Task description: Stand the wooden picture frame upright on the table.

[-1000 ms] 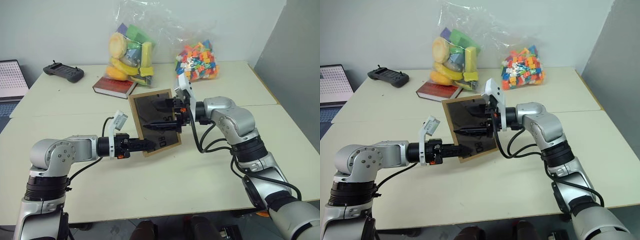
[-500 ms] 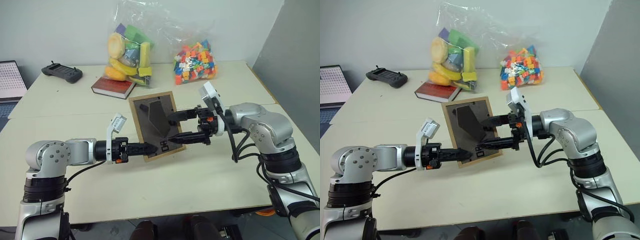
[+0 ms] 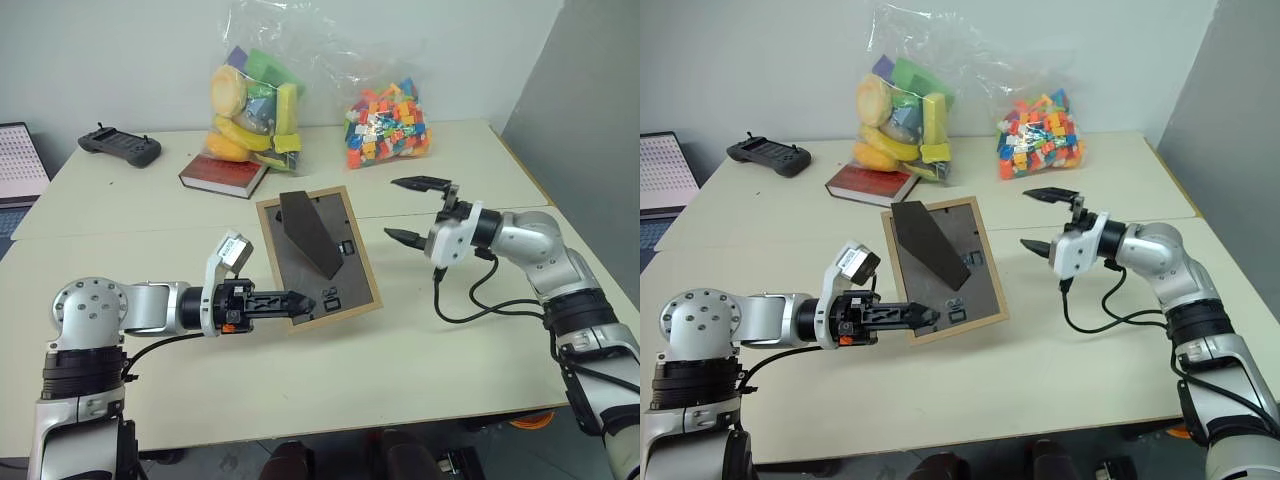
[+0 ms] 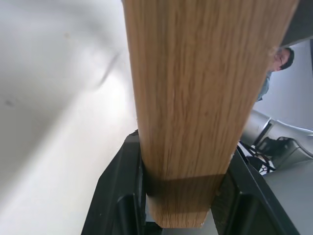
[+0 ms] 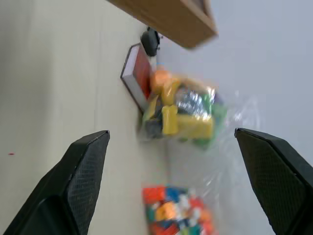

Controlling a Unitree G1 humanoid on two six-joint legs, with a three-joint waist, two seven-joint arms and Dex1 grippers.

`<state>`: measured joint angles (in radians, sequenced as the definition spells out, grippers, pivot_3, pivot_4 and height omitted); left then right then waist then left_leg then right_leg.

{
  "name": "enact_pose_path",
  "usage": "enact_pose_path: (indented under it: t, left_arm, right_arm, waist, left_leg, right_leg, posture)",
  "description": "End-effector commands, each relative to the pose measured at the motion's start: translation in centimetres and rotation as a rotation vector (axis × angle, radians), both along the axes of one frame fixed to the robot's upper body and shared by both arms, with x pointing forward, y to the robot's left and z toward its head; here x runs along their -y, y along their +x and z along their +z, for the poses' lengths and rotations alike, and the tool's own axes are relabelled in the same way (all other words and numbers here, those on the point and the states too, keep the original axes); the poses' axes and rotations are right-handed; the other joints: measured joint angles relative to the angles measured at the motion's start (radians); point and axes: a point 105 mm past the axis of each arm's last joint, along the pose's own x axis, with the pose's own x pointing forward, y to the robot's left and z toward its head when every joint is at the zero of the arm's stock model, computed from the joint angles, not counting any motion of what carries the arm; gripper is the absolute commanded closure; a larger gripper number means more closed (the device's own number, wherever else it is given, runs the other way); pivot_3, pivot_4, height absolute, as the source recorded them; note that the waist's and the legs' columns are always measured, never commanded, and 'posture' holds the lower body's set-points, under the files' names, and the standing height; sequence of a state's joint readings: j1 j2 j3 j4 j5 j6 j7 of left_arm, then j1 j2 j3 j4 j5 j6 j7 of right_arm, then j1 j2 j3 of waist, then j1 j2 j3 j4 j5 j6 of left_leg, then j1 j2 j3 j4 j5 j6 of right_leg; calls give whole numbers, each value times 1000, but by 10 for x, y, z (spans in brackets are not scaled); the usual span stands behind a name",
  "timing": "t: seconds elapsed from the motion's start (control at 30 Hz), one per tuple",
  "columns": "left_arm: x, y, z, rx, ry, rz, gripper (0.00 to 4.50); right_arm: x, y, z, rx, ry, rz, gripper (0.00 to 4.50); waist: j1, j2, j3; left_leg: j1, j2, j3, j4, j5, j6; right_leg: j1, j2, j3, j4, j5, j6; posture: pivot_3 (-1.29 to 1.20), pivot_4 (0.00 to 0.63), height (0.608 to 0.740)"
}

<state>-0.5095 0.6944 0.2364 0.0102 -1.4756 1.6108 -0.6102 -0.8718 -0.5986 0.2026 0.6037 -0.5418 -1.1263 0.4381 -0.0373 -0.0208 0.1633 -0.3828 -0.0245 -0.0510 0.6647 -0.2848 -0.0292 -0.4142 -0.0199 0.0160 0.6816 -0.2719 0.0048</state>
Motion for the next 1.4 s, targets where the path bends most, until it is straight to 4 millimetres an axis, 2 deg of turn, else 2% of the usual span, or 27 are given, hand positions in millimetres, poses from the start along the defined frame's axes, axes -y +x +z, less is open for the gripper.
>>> enact_pose_path:
  t: [0.03,0.2,0.27,0.4,0.43,0.67,0.73,0.8,0.9,0.97,1.1,1.17,1.2,1.27,1.33,1.4]
  left_arm:
    - [6,-9,14,15,-50,-53,3225]
    - [10,-16,14,-13,-73,-41,3225]
    - [11,-19,14,-23,-75,-32,3225]
    - [12,-18,13,-27,-82,-6,3225]
    - [12,-19,12,-29,-80,-6,3225]
    - [13,-20,11,-37,-94,-9,3225]
    - [12,-19,12,-33,-101,-1,2510]
    - [11,-16,12,-29,-106,18,2107]
    - [7,-9,13,-19,-118,80,1443]
    - [0,-3,14,-6,-119,140,994]
    - [-32,12,19,63,-74,372,161]
    - [-52,17,23,163,15,511,0]
    - [-58,15,25,240,92,557,0]
    - [-59,8,24,383,235,604,0]
    - [-58,4,10,522,423,655,0]
    - [-57,5,8,633,499,727,0]
  right_arm:
    - [-26,-17,10,185,53,178,158]
    - [-50,-22,26,299,123,270,158]
    - [-54,-23,26,301,109,298,158]
    - [-51,-23,26,314,110,319,735]
    - [-50,-25,26,324,110,328,1042]
    - [-49,-30,24,334,99,373,2374]
    - [-48,-31,25,332,101,379,2819]
    - [-46,-31,25,321,102,379,3133]
    - [-42,-28,23,275,100,371,3153]
    - [-38,-28,18,195,107,381,3153]
    - [-36,-15,8,-7,149,328,3153]
    - [-40,-5,3,-128,186,233,3153]
    - [-42,2,1,-267,216,171,3153]
    - [-47,6,-3,-594,263,156,3153]
    - [-52,12,-13,-895,262,142,3154]
    - [-56,22,-18,-1121,307,106,3154]
  waist:
    - [0,0,0]
    - [3,-1,0]
    - [3,-1,0]
    - [7,-1,0]
    - [7,-1,0]
    - [2,-2,0]
    - [2,-2,0]
    - [2,-2,0]
    - [2,-2,0]
    - [2,-2,0]
    - [-6,-2,1]
    - [-13,-3,1]
    - [-16,-4,2]
    - [-18,-6,2]
    - [-16,-4,3]
    - [-12,-3,3]
  left_leg:
    - [0,0,0,0,0,0]
    - [0,-1,0,0,2,-3]
    - [0,-1,-1,0,2,-4]
    - [0,-1,-1,0,2,-4]
    - [0,-2,-1,0,2,-4]
    - [0,-2,-1,0,2,-4]
    - [0,-2,-1,0,2,-4]
    - [0,-2,-1,0,2,-4]
    - [0,-2,-1,0,2,-4]
    - [0,-2,-1,0,2,-4]
    - [2,0,0,0,2,-3]
    - [2,1,0,0,2,-3]
    - [2,1,0,0,2,-3]
    - [2,3,-1,0,2,-3]
    - [1,3,-2,1,0,1]
    - [2,2,-2,0,-3,5]
  right_leg:
    - [0,0,0,0,0,0]
    - [-1,0,1,1,0,0]
    - [-1,0,1,1,0,0]
    - [0,0,1,0,0,-1]
    - [0,0,1,0,0,-1]
    - [0,0,1,1,0,-1]
    - [0,1,1,1,0,-1]
    - [0,1,1,1,0,-1]
    - [0,1,1,1,0,-1]
    - [0,1,1,0,0,-1]
    - [3,1,0,-1,0,-1]
    - [4,1,0,-1,0,-1]
    - [4,1,0,-1,0,-1]
    - [5,1,-2,-2,-1,-2]
    - [6,-1,-2,-4,-1,-2]
    - [6,-1,-2,-4,0,-2]
  posture:
    - [0,150,740]
    - [0,150,740]
    - [0,150,740]
    - [0,150,740]
    - [0,150,740]
    - [0,150,740]
    - [0,150,740]
    - [0,150,740]
    - [0,150,740]
    - [0,150,740]
    - [0,150,740]
    - [0,150,740]
    - [0,150,740]
    - [0,150,740]
    - [0,150,740]
    - [0,150,740]
